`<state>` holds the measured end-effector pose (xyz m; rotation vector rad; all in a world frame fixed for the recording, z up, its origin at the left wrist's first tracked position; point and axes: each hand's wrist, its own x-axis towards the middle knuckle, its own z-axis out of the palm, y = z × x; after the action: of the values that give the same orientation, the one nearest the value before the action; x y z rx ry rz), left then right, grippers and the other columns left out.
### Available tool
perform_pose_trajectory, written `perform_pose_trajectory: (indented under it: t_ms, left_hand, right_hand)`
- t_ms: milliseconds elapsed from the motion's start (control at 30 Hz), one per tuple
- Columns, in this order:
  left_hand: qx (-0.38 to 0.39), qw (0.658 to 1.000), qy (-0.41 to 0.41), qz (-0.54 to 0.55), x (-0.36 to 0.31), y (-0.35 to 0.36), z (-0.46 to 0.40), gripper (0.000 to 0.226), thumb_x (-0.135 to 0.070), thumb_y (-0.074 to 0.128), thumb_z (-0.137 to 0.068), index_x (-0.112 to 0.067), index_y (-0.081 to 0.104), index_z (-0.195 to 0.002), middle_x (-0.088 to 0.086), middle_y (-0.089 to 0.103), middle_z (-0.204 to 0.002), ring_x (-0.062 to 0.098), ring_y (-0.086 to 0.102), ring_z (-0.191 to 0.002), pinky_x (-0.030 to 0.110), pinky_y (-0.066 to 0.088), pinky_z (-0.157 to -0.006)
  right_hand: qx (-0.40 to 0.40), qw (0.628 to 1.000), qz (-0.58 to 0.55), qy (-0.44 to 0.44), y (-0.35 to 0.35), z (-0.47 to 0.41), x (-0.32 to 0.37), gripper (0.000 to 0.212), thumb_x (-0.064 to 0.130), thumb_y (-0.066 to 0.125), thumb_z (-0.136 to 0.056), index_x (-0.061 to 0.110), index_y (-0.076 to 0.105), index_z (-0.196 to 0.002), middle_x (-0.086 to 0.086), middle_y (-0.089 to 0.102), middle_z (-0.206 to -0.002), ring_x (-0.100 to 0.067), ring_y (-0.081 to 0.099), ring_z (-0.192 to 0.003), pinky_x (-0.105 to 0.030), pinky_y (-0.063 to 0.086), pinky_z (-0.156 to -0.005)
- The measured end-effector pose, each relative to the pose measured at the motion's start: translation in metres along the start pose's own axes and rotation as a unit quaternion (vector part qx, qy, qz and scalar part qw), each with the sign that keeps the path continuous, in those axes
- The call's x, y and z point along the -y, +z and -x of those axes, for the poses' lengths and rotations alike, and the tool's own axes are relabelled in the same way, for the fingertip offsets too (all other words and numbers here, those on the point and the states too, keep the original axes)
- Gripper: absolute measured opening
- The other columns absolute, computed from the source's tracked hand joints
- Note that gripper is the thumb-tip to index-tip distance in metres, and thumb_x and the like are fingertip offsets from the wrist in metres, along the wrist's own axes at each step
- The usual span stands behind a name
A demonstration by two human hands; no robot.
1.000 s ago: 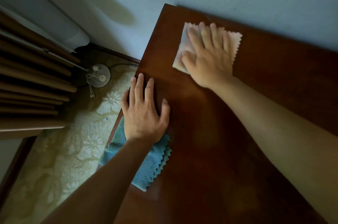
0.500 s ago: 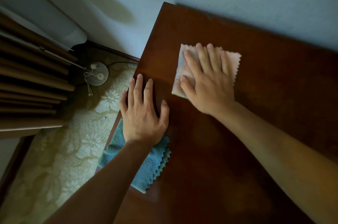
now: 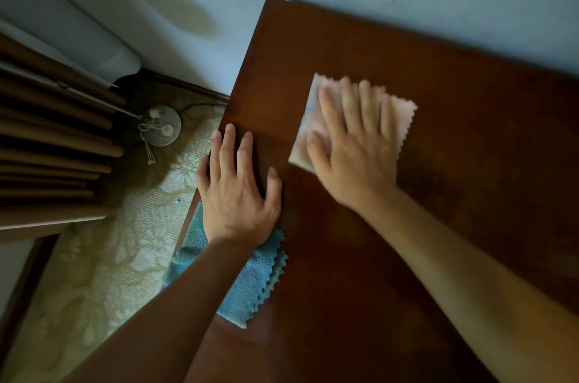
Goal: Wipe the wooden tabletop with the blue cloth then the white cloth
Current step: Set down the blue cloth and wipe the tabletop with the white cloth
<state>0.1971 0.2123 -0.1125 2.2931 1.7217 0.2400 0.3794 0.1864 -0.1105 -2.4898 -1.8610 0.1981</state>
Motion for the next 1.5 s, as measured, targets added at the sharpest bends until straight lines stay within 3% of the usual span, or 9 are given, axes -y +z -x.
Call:
perform_pose_trajectory:
  t_ms: [233, 467, 700, 833, 1133, 1400, 1500]
  left_hand:
    - [0.006, 1.000, 0.004, -0.011, -0.002, -0.002, 0.000, 0.068, -0.048, 0.040, -0.095, -0.011, 0.039, -0.152, 0.011, 0.026, -0.165, 0.026, 0.013, -0.155, 0.045, 0.009, -0.122]
    - [-0.001, 1.000, 0.003, -0.011, -0.002, -0.001, 0.000, 0.066, -0.048, 0.040, -0.096, -0.013, 0.039, -0.152, 0.011, 0.026, -0.165, 0.025, 0.013, -0.155, 0.043, 0.007, -0.122]
    - [-0.005, 1.000, 0.008, -0.012, -0.001, -0.002, 0.000, 0.067, -0.048, 0.039, -0.095, -0.012, 0.040, -0.151, 0.012, 0.027, -0.164, 0.026, 0.014, -0.155, 0.046, 0.011, -0.122]
    - [-0.002, 1.000, 0.009, -0.019, 0.000, 0.000, 0.000, 0.069, -0.051, 0.038, -0.094, -0.012, 0.039, -0.152, 0.012, 0.026, -0.165, 0.026, 0.013, -0.155, 0.045, 0.010, -0.123]
    - [0.003, 1.000, 0.013, -0.016, 0.000, -0.002, 0.000, 0.071, -0.051, 0.042, -0.093, -0.012, 0.038, -0.152, 0.012, 0.024, -0.165, 0.025, 0.011, -0.156, 0.043, 0.007, -0.123]
    - [0.008, 1.000, 0.009, -0.019, 0.000, -0.002, 0.000, 0.071, -0.051, 0.041, -0.093, -0.014, 0.035, -0.154, 0.011, 0.023, -0.165, 0.026, 0.011, -0.155, 0.045, 0.008, -0.124]
    - [0.009, 1.000, 0.007, -0.017, -0.001, -0.004, 0.000, 0.071, -0.051, 0.041, -0.094, -0.014, 0.035, -0.154, 0.010, 0.022, -0.166, 0.025, 0.010, -0.156, 0.044, 0.008, -0.124]
  right_hand:
    - [-0.001, 0.999, 0.016, -0.042, 0.005, 0.010, -0.004, 0.070, 0.056, 0.024, -0.102, 0.022, 0.022, -0.164, -0.012, 0.020, -0.170, -0.035, 0.015, -0.157, -0.056, 0.011, -0.127]
    - [-0.011, 1.000, -0.002, 0.014, -0.001, -0.044, -0.012, 0.071, 0.053, 0.021, -0.100, 0.023, 0.017, -0.164, -0.011, 0.015, -0.171, -0.034, 0.009, -0.159, -0.053, 0.003, -0.128]
    - [-0.024, 1.000, -0.004, -0.009, 0.011, 0.042, -0.001, 0.068, 0.054, 0.024, -0.105, 0.021, 0.018, -0.164, -0.011, 0.012, -0.172, -0.033, 0.006, -0.159, -0.056, 0.012, -0.126]
    - [-0.022, 0.999, -0.022, -0.033, 0.017, 0.074, 0.002, 0.067, 0.053, 0.033, -0.104, 0.022, 0.026, -0.162, -0.012, 0.023, -0.169, -0.034, 0.015, -0.158, -0.058, 0.015, -0.125]
    - [-0.007, 1.000, -0.005, -0.005, 0.003, -0.004, -0.019, 0.071, 0.056, 0.023, -0.101, 0.023, 0.020, -0.164, -0.011, 0.019, -0.170, -0.034, 0.013, -0.158, -0.056, 0.009, -0.127]
    - [-0.005, 1.000, -0.026, -0.008, 0.019, 0.108, 0.007, 0.070, 0.054, 0.032, -0.103, 0.020, 0.022, -0.164, -0.013, 0.018, -0.170, -0.035, 0.012, -0.158, -0.059, 0.013, -0.126]
    - [-0.009, 0.999, -0.029, -0.017, 0.020, 0.112, 0.008, 0.069, 0.053, 0.036, -0.102, 0.021, 0.026, -0.162, -0.013, 0.022, -0.169, -0.035, 0.014, -0.158, -0.059, 0.014, -0.126]
